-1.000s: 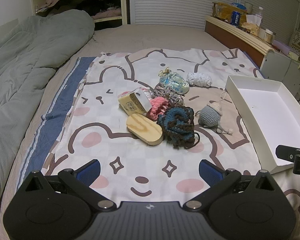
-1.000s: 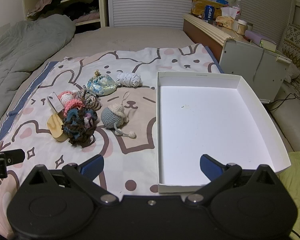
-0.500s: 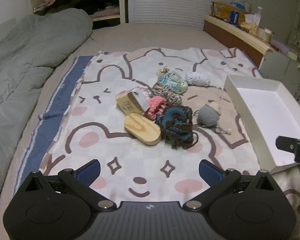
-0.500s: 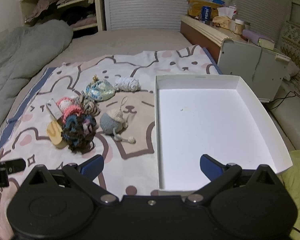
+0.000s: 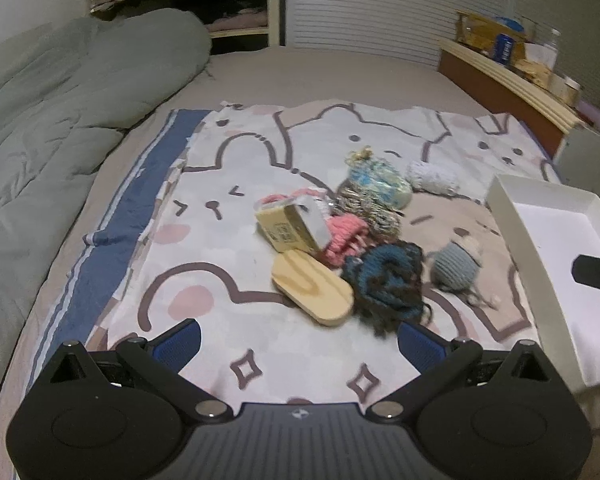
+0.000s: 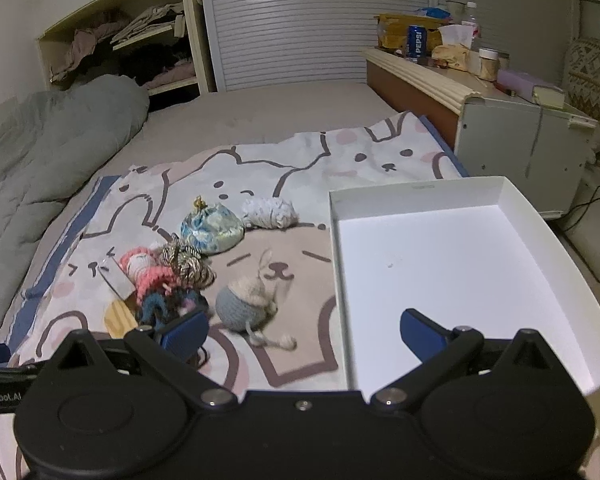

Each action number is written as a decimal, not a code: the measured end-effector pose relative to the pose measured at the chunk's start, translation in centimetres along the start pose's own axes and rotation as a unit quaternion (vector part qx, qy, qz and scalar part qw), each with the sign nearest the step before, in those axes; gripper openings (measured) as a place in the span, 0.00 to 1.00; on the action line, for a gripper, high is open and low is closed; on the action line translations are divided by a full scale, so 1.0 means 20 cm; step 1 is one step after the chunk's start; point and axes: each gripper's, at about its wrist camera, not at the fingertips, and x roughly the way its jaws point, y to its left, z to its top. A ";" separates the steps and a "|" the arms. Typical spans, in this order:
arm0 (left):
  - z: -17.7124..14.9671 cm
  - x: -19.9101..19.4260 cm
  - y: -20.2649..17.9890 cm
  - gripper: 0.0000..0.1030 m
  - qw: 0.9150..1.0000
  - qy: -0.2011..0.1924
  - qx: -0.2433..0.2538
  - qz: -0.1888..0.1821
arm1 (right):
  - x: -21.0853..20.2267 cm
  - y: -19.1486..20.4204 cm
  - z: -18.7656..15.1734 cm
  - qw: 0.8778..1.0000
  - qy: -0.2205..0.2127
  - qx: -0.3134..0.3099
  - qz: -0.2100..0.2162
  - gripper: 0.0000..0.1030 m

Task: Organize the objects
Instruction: 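Move left tool toward wooden oval block while right tool approaches grey crocheted toy, then close left gripper on wooden block while right gripper closes on grey crocheted toy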

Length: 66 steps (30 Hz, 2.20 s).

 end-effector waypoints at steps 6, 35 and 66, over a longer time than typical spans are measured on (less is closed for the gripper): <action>0.03 0.11 0.08 1.00 0.999 0.016 -0.044 0.005 | 0.10 0.05 0.06 1.000 0.005 -0.005 0.010 1.00; 0.11 0.68 0.09 1.00 0.990 0.085 -0.108 0.035 | 0.57 0.13 0.12 0.988 0.070 0.101 0.091 0.76; 0.08 0.70 0.06 0.72 0.984 0.080 -0.161 0.015 | 0.77 0.25 -0.06 0.994 0.103 -0.018 0.045 0.63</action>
